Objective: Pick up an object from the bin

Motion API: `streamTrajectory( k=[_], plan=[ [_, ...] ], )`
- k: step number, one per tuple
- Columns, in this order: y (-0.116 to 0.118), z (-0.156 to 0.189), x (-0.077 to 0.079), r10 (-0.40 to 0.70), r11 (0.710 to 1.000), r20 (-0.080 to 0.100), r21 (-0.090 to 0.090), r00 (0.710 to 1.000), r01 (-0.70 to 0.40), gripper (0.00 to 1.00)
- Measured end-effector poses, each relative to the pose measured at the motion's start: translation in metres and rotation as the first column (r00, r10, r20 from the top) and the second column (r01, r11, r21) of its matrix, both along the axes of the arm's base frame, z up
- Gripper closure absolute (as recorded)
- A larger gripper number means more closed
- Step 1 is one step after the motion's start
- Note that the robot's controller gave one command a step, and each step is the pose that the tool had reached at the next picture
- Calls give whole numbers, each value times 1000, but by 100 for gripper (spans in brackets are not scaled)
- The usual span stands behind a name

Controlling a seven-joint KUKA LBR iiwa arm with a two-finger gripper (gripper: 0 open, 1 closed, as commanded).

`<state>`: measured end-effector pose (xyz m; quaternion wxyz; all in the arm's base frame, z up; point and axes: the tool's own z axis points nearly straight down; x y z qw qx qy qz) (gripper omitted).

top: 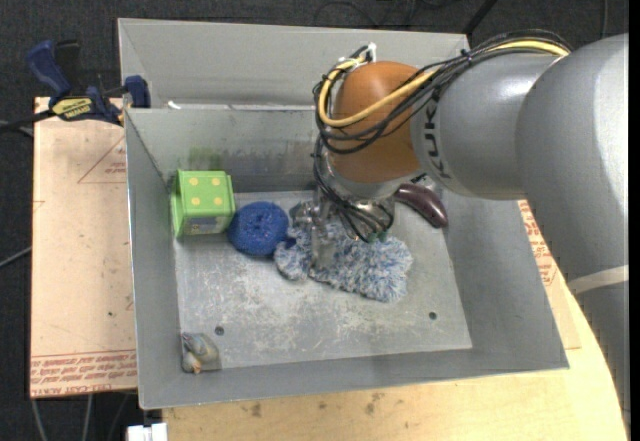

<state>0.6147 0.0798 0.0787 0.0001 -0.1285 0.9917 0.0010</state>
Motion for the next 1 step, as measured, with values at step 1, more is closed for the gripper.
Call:
streamTrajectory(
  k=[1],
  plan=[
    [-15, 181, -23, 15, 1000, 12, -1, 1000, -15, 100]
  ],
)
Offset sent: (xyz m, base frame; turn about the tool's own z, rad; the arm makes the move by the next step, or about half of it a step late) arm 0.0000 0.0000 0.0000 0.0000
